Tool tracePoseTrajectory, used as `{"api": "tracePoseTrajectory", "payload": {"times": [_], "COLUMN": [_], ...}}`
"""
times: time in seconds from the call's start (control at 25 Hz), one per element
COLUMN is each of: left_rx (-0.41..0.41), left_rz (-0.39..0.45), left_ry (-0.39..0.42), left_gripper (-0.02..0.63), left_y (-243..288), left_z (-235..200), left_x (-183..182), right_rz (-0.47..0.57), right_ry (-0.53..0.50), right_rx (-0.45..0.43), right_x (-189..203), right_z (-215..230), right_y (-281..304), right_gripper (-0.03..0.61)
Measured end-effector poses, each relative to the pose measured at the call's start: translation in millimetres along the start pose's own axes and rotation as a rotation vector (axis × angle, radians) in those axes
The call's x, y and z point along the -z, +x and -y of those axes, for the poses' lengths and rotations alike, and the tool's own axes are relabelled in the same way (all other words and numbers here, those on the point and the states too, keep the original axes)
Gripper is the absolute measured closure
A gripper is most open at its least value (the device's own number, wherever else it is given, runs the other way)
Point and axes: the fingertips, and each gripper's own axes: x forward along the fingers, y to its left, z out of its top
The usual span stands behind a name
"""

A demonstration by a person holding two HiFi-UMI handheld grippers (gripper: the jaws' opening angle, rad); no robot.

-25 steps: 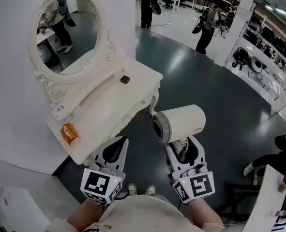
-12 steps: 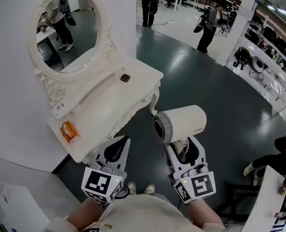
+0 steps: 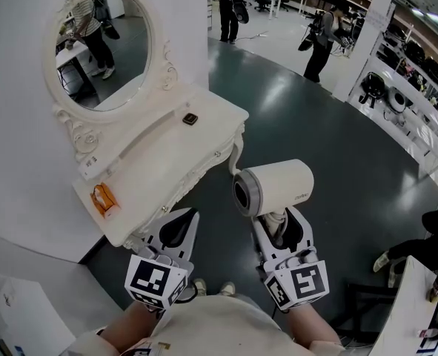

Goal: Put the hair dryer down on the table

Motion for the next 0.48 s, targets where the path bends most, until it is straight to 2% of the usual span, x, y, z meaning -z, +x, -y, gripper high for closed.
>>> {"api": "tracePoseTrajectory", "payload": {"times": [0.24, 0.48], "left_rx": [-0.015, -0.05], "left_rz": [0.003, 0.015], "left_ry": [-0.038, 0.039], "left_gripper": [0.6, 0.6], "left_y": [2, 1], "left_z": [12, 30], "left_x": [1, 0], "right_rz": [0.01, 0.026], "right_ry": [-0.01, -0.002], "right_rx": [-0.004, -0.024], "right_x": [-3, -1], "right_z": [13, 24], "right_y": [-13, -26], "right_gripper": [0.348, 0.348]}}
